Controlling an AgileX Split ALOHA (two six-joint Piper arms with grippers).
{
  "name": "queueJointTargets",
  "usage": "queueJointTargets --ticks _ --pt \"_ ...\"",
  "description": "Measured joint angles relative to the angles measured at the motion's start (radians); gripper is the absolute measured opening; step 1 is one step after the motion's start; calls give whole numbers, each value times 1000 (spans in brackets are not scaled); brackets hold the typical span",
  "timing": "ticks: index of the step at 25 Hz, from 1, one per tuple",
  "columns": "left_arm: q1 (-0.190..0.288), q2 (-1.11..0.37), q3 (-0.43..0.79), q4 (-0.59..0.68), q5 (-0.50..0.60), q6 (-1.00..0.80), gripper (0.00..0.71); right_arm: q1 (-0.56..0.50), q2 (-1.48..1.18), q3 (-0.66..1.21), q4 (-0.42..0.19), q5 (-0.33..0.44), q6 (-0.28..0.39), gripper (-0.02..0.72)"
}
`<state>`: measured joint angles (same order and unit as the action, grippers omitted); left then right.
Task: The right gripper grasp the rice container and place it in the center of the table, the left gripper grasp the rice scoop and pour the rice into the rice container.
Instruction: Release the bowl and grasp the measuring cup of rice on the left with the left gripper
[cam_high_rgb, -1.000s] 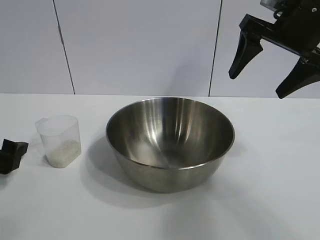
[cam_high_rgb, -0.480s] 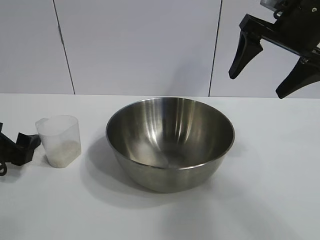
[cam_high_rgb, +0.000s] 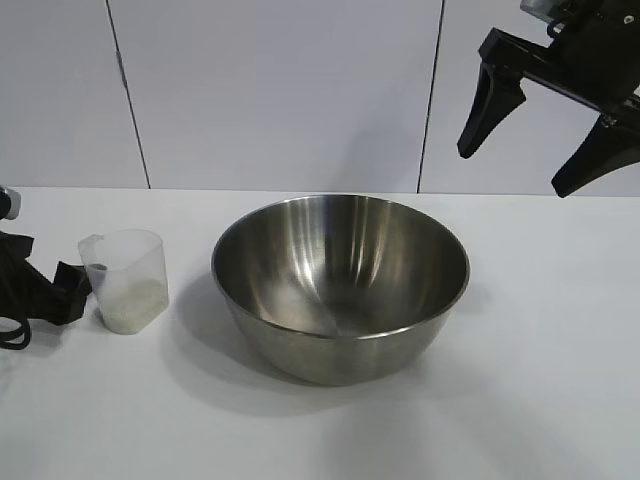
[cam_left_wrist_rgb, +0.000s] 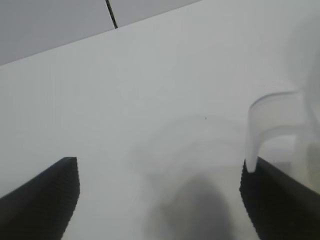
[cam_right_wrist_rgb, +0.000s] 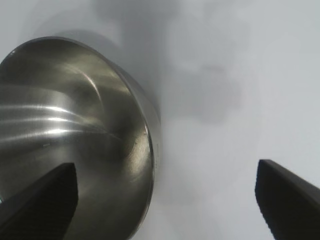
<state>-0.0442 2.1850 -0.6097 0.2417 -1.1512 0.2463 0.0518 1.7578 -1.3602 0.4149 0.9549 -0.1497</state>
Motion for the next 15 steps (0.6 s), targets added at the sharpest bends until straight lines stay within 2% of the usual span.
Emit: queueJointTargets --ticks 7,15 --pt "0 0 -9 24 0 -10 629 0 0 0 0 -3 0 661" --pt "0 0 -64 42 0 -159 629 0 0 0 0 -5 0 661"
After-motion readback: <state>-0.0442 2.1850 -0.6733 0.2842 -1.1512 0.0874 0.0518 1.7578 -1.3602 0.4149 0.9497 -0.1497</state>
